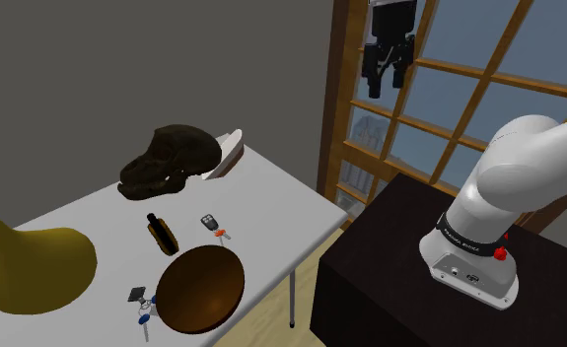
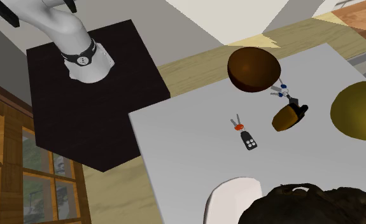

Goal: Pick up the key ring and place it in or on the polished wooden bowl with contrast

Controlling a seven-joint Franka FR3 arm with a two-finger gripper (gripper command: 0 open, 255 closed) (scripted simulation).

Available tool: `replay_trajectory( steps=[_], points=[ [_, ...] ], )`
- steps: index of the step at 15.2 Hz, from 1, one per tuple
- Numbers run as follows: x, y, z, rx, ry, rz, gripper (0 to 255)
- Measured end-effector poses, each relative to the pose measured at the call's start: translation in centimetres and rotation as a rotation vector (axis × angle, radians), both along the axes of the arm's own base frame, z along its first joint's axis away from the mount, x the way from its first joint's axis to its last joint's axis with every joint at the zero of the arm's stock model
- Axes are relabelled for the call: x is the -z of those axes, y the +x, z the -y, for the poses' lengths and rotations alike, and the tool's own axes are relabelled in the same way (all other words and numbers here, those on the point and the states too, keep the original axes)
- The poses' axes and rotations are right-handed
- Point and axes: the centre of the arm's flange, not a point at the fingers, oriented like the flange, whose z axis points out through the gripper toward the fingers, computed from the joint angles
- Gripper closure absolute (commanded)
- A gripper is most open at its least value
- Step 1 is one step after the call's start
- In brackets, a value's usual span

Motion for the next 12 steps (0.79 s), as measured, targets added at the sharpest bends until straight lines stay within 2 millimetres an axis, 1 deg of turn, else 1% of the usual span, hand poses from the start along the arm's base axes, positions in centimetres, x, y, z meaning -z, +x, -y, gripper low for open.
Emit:
replay_trajectory(
  steps=[1, 3, 4, 8, 12],
  points=[
    [0.0, 0.0, 0.0, 0.000, 0.000, 0.000, 0],
    [0.9, 0.4, -1.1, 0.003, -0.002, 0.004, 0],
    [1.5, 1.0, -1.9, 0.005, -0.003, 0.008, 0],
    [4.8, 2.4, -5.6, 0.018, -0.008, 0.025, 0],
    [7.8, 4.5, -9.4, 0.031, -0.013, 0.042, 0]
  ],
)
